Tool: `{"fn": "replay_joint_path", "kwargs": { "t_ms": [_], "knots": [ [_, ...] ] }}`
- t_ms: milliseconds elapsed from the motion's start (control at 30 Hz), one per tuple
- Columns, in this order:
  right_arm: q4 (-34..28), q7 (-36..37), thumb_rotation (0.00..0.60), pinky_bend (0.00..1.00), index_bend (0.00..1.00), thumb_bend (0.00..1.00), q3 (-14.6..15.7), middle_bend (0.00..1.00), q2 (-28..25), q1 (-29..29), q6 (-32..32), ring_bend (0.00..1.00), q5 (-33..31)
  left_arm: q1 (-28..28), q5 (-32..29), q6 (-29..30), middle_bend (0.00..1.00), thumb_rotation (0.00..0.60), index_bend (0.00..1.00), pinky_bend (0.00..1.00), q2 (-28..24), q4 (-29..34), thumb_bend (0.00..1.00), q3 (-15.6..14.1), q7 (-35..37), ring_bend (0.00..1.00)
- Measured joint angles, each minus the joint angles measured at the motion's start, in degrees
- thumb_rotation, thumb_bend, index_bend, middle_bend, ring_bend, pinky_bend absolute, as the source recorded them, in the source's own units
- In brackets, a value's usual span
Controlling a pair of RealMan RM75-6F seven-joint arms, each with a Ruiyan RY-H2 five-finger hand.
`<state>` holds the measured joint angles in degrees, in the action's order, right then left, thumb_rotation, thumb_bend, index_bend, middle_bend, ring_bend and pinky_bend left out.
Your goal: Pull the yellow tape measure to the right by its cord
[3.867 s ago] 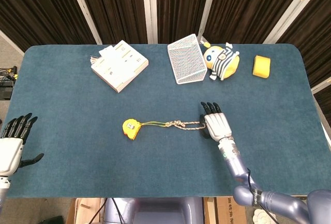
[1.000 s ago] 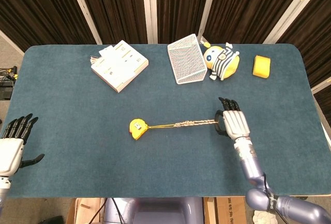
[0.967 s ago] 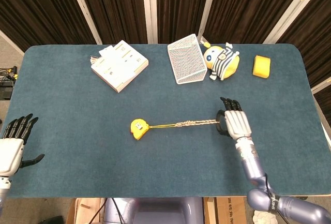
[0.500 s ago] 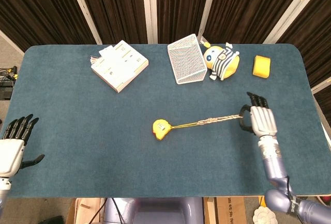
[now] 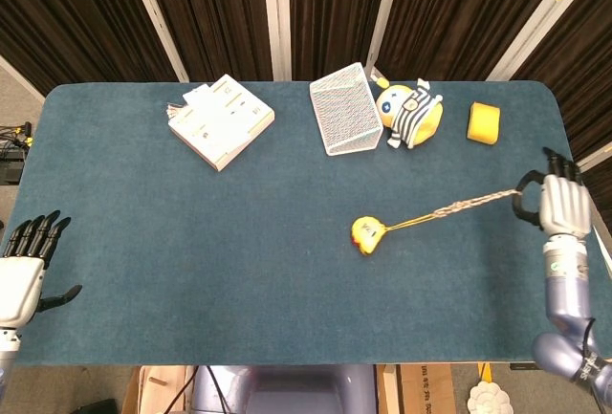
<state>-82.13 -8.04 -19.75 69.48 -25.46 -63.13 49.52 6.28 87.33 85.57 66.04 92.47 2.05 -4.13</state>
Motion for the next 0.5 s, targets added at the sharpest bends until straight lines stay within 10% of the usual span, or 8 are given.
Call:
{"fn": "replay_joint_path", "kwargs": {
  "t_ms": [500],
  "knots": [
    [4.97, 2.19, 0.600, 0.00, 0.60, 0.46, -3.99, 0.10, -5.42, 1.33, 0.82, 0.00, -6.39, -0.07, 0.14, 0.33, 0.00, 0.600, 0.00, 0.00, 0.25, -0.23, 0.00, 0.11, -0.43, 0.00]
  ]
}}
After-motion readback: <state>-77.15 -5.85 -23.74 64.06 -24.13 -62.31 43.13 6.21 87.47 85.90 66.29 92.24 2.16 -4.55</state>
